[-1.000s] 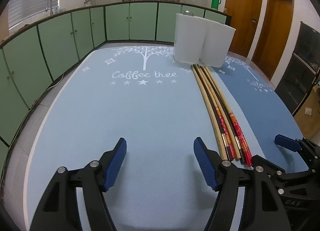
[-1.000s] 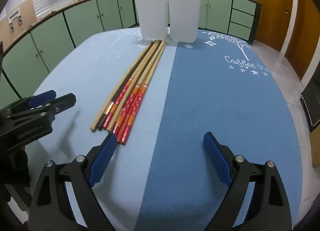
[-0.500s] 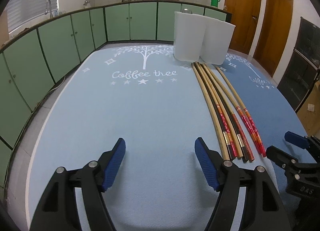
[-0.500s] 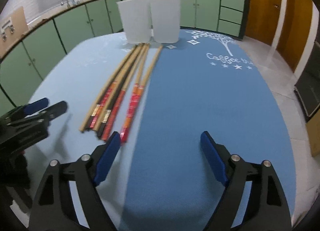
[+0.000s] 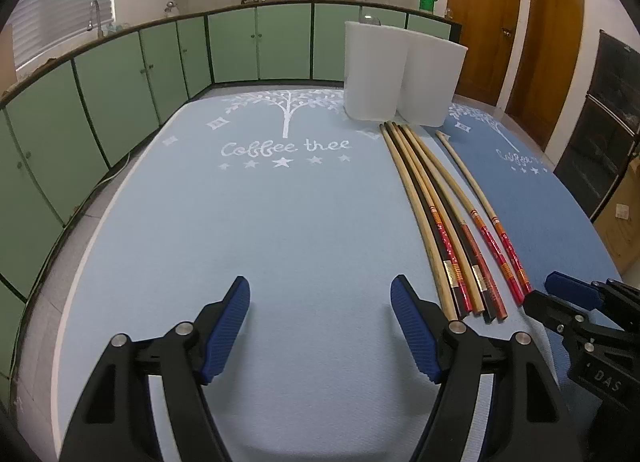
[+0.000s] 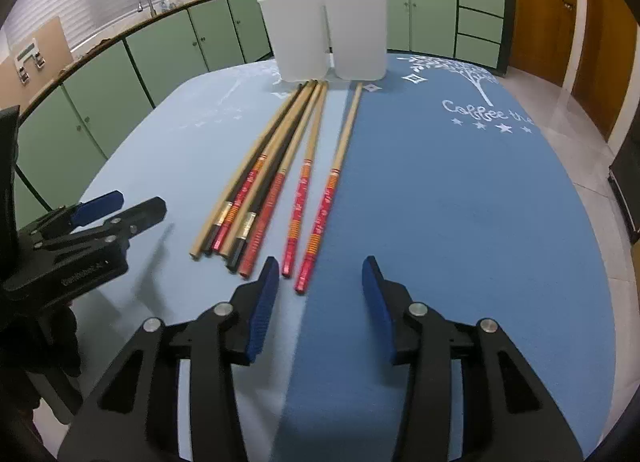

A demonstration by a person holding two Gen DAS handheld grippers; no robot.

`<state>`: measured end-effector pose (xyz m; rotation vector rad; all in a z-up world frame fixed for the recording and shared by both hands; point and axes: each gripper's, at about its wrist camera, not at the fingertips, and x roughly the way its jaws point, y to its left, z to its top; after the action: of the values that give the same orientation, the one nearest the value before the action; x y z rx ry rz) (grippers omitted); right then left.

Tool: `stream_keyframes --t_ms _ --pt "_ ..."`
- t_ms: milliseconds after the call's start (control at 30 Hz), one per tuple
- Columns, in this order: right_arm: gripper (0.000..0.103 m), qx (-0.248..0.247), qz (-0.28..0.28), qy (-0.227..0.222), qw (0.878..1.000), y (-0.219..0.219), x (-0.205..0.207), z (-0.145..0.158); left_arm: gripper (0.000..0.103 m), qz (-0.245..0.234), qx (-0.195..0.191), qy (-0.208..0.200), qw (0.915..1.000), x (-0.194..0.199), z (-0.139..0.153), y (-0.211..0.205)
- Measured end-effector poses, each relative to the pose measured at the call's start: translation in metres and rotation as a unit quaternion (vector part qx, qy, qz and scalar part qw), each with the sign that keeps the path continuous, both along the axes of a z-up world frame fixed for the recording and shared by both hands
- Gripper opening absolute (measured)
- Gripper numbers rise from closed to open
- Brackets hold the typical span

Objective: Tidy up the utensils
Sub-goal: 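Withdraw both open grippers from the holder toward the chopsticks, then grasp a red-patterned chopstick with the right gripper while the left grasps a plain wooden chopstick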

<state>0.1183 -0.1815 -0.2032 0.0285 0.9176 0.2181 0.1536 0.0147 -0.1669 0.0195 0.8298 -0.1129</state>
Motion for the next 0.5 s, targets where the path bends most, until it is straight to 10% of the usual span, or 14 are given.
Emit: stream_keyframes --t_ms 500 --pt "0.03 -0.016 -0.008 -0.005 1.0 -0.0021 -0.0029 -0.0007 0.072 -0.005 0.002 -0.001 1.0 -0.0052 0.0011 -0.0046"
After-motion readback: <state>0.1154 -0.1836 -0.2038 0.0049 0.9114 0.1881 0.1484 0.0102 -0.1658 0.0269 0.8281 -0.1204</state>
